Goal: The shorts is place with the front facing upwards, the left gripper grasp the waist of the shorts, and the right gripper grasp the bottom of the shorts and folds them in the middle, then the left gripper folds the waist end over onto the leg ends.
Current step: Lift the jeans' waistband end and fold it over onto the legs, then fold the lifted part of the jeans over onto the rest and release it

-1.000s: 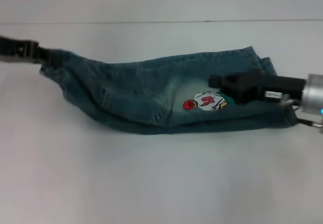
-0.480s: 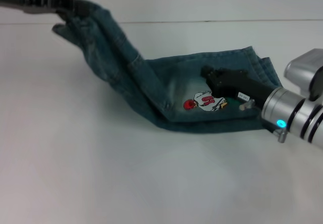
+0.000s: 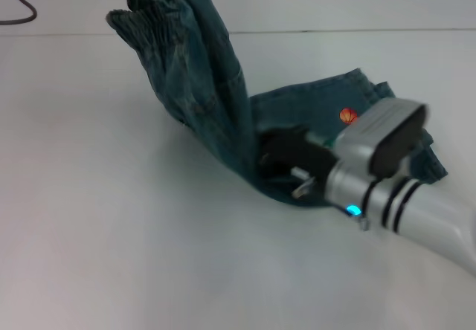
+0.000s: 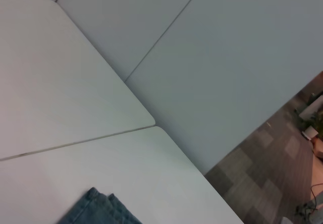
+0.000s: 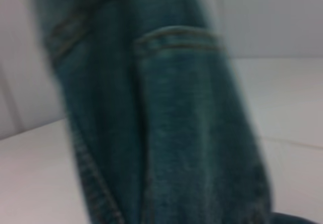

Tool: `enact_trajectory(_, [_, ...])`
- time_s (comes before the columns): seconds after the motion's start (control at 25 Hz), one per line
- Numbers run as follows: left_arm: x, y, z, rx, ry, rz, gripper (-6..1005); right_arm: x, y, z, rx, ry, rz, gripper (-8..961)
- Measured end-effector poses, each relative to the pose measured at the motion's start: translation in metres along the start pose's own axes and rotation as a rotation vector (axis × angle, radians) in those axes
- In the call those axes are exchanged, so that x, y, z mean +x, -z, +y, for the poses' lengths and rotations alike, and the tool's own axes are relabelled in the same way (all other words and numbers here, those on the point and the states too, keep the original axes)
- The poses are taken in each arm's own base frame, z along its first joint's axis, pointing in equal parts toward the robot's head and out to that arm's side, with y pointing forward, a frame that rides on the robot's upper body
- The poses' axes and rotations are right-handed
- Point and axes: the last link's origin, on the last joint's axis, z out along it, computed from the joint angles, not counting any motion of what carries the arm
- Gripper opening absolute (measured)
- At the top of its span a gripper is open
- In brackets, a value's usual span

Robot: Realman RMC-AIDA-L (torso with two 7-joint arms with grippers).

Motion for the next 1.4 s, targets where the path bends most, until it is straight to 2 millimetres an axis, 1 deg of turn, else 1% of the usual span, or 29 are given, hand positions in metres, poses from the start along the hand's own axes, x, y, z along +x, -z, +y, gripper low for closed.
enact_trajectory(0.16, [0.001,-0.003,0.0,0.0,-0.004,-0.004,103,-0.001,-0.009,0.023,-0.099,0.033,0.025,38])
enact_trajectory(0.4, [0.001,-0.004,0.0,0.001,-0.005,-0.01,100,-0.001,-0.019,0.049,-0.209,0.083,0.081,42])
enact_trajectory(0.6, [-0.003,-0.007,-0.001,-0.002,0.003,-0.019,99,-0.01,-0.036,0.072,-0.267,0.12,0.119,45])
enact_trajectory(0.76, [-0.006,-0.008,-0.002,-0.003,0.011,-0.027,100,-0.012,-0.04,0.072,-0.271,0.115,0.146,48])
enact_trajectory(0.84, [-0.009,-0.009,-0.003,-0.004,0.017,-0.032,100,-0.012,-0.039,0.069,-0.269,0.103,0.156,49])
enact_trajectory(0.96, [-0.014,-0.012,-0.005,-0.01,0.024,-0.042,98,-0.009,-0.034,0.055,-0.236,0.066,0.163,51])
enact_trajectory(1.0, [-0.018,-0.015,-0.005,-0.018,0.028,-0.053,97,-0.006,-0.029,0.041,-0.191,0.041,0.167,52])
enact_trajectory(1.04, [-0.018,-0.015,-0.005,-0.018,0.028,-0.053,96,-0.006,-0.029,0.041,-0.191,0.041,0.167,53])
enact_trajectory(1.24, [-0.025,-0.024,-0.005,-0.037,0.024,-0.079,109,0.007,-0.008,0.004,-0.047,-0.048,0.134,56])
enact_trajectory(1.4, [-0.031,-0.037,-0.002,-0.054,0.017,-0.097,130,0.006,0.012,-0.033,0.116,-0.155,0.033,58])
